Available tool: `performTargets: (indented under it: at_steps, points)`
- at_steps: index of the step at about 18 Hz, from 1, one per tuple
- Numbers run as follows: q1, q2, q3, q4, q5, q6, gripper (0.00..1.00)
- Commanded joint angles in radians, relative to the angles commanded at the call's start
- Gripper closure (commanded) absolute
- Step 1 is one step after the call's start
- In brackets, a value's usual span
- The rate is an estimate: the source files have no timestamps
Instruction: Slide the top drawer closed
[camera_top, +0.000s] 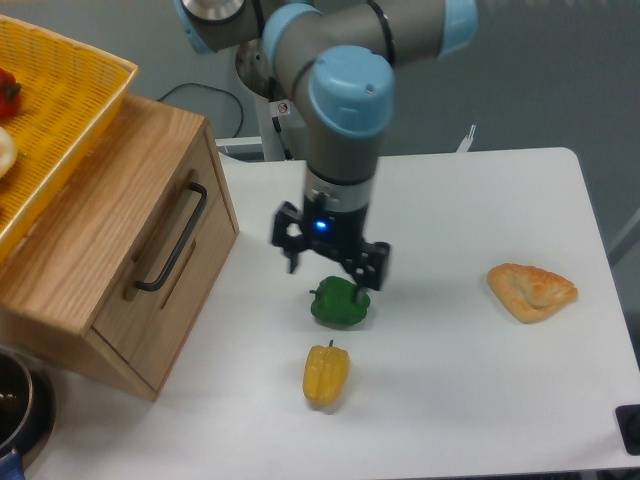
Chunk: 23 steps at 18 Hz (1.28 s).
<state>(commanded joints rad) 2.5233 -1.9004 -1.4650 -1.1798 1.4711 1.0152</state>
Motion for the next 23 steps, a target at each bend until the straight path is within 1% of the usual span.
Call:
performTargets:
  at_steps: [3,5,6,8,11,12,14,15,17,18,20,22,23]
  points:
    - [0.055,-0.038,0.003,0.009,0.023,0.142,0.00]
    - [0.092,-0.075,0.021,0.014,0.023,0.202,0.00]
    - [0.112,-0.100,0.032,0.026,0.025,0.224,0.00]
    - [0.118,-0.152,0.058,0.038,0.041,0.288,0.00]
    - [0.149,-0.204,0.093,0.048,0.057,0.367,0.00]
    - [0.160,-0.215,0.097,0.048,0.078,0.402,0.00]
    - [0.205,-0.218,0.107,0.049,0.091,0.503,0.00]
    - [0.239,-0.221,0.121,0.039,0.084,0.554,0.00]
    - [0.287,-0.223,0.123,0.031,0.046,0.591,0.00]
    - [0.299,-0.221,0.130,0.029,0.048,0.594,0.00]
    - [0.307,-0.232,0.153,0.029,0.105,0.626,0.00]
    - [0.312,-0.239,0.167,0.020,0.165,0.644,0.00]
    - [0.313,-0.241,0.169,0.006,0.164,0.645,0.00]
